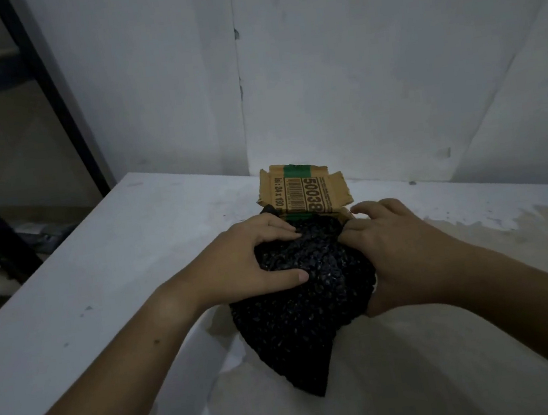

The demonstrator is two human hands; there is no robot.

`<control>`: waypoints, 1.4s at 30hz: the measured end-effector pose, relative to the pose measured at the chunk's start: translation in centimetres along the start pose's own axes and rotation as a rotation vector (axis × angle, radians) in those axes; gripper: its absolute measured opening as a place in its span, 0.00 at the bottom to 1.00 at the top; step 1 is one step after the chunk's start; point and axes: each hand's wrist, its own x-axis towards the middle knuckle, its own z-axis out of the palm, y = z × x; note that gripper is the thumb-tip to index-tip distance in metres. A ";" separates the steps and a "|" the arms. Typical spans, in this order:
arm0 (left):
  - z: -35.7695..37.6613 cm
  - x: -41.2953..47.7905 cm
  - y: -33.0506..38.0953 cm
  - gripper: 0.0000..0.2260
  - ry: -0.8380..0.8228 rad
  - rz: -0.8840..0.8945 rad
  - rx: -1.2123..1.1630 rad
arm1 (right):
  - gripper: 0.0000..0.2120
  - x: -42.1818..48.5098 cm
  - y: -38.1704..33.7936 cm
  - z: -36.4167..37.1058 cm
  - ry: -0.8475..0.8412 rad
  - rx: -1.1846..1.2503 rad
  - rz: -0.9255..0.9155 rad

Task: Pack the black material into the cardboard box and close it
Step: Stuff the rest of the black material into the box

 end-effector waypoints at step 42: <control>0.8 -8.3 1.6 0.20 0.330 0.039 0.046 | 0.05 -3.0 -1.8 -0.1 0.504 0.612 0.070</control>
